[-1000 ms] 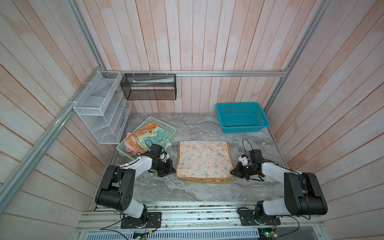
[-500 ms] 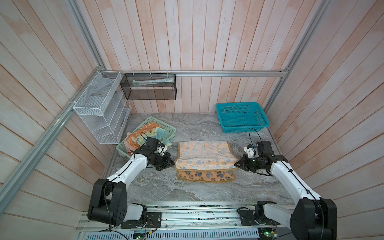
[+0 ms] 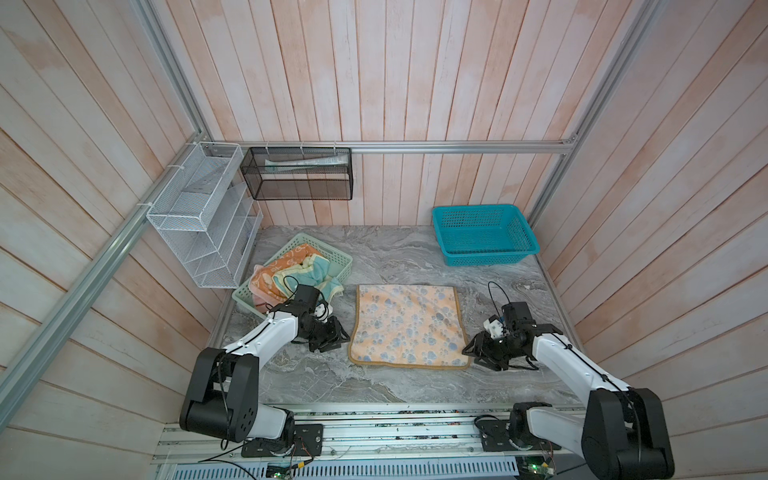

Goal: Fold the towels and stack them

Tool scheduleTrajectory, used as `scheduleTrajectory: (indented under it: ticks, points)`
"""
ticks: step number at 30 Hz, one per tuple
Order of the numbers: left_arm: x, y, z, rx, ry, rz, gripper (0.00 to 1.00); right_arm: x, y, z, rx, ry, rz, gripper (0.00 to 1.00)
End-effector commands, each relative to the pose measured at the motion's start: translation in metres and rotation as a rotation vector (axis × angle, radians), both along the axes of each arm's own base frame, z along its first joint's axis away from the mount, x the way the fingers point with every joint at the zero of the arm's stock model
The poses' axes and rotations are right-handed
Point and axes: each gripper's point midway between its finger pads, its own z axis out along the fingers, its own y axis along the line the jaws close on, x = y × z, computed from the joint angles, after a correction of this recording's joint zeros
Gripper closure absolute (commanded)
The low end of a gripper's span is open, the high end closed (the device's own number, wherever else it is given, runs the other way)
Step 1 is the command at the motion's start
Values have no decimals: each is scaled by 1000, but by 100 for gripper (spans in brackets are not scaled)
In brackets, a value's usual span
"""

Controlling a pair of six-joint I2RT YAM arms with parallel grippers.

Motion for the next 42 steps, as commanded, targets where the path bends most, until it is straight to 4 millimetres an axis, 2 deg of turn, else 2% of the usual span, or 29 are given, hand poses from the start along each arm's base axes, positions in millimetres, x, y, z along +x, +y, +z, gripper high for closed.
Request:
scheduleTrajectory:
  ticks: [1,4,7,9,11,13,16,21,24,27,31,33,37,39,42]
  points:
    - [20,4,28,69,-139,3,61,25,-19,26,-139,-113,0,48]
    - [26,-23,38,72,-214,-64,63,45,-16,36,-169,-178,21,50]
    - [31,-60,33,14,-232,-120,64,62,11,34,-155,-216,87,54]
    - [36,-78,25,-14,-239,-138,64,69,36,28,-132,-232,150,57]
    - [40,-92,13,-26,-232,-146,65,71,60,14,-104,-224,208,63]
    - [39,-100,0,-16,-215,-159,65,68,72,-2,-86,-204,232,72]
    - [29,-96,-24,40,-160,-165,65,55,70,-27,-83,-161,231,80]
    - [-11,-69,-50,136,-59,-153,65,21,53,-49,-114,-99,208,82]
    - [-30,-55,-50,160,-37,-142,65,4,50,-44,-82,-96,177,82]
    - [-30,-52,-36,161,-75,-133,62,18,50,-12,-74,-199,140,74]
    - [10,-59,0,165,-196,-121,54,68,38,49,-99,-437,48,60]
    - [40,-60,14,158,-255,-95,51,92,25,62,-117,-525,11,54]
    - [104,-55,29,182,-370,-26,48,136,-3,56,-179,-605,-63,45]
    - [132,-51,31,199,-414,11,47,153,-4,51,-184,-619,-55,43]
    - [162,-48,22,229,-437,39,45,174,6,42,-159,-610,-11,41]
